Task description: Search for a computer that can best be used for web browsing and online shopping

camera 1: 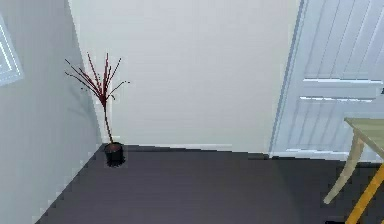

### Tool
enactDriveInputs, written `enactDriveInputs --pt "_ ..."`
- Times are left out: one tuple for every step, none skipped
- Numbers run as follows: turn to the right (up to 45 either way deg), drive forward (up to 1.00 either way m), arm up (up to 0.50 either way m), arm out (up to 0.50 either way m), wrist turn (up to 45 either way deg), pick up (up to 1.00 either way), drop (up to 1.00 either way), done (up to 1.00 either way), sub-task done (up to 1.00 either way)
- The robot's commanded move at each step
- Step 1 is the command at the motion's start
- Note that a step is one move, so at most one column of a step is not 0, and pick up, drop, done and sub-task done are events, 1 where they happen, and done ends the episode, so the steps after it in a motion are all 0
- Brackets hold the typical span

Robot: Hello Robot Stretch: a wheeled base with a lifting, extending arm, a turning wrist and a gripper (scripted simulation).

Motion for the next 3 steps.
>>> enactDriveInputs --pt "-45.0 0.0 0.0 0.0 0.0 0.0 0.0 0.0 0.0" --pt "-45.0 0.0 0.0 0.0 0.0 0.0 0.0 0.0 0.0" --pt "-39.0 0.0 0.0 0.0 0.0 0.0 0.0 0.0 0.0"
